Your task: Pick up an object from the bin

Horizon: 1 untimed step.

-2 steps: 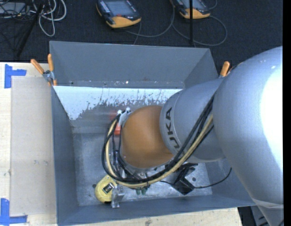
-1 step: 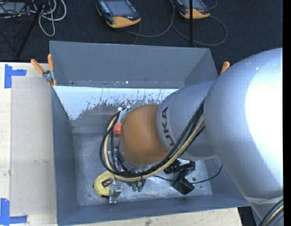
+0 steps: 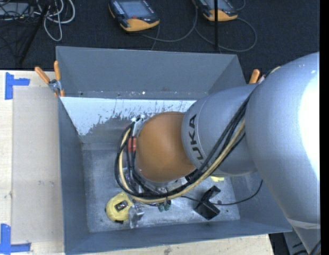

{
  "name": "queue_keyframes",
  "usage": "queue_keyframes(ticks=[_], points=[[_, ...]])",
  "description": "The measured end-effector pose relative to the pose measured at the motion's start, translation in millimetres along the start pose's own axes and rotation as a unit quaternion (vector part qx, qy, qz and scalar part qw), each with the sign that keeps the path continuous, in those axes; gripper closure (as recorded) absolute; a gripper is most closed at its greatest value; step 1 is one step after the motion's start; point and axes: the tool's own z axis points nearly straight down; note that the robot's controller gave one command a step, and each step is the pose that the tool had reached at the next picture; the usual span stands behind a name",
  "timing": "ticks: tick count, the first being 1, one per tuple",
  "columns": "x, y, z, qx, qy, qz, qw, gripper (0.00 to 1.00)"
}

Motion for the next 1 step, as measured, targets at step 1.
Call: queue_keyframes(ticks=[1], points=[[1.4,-1.7,19.4,-0.002,-0.0009,0.119,0.9928,1.0]])
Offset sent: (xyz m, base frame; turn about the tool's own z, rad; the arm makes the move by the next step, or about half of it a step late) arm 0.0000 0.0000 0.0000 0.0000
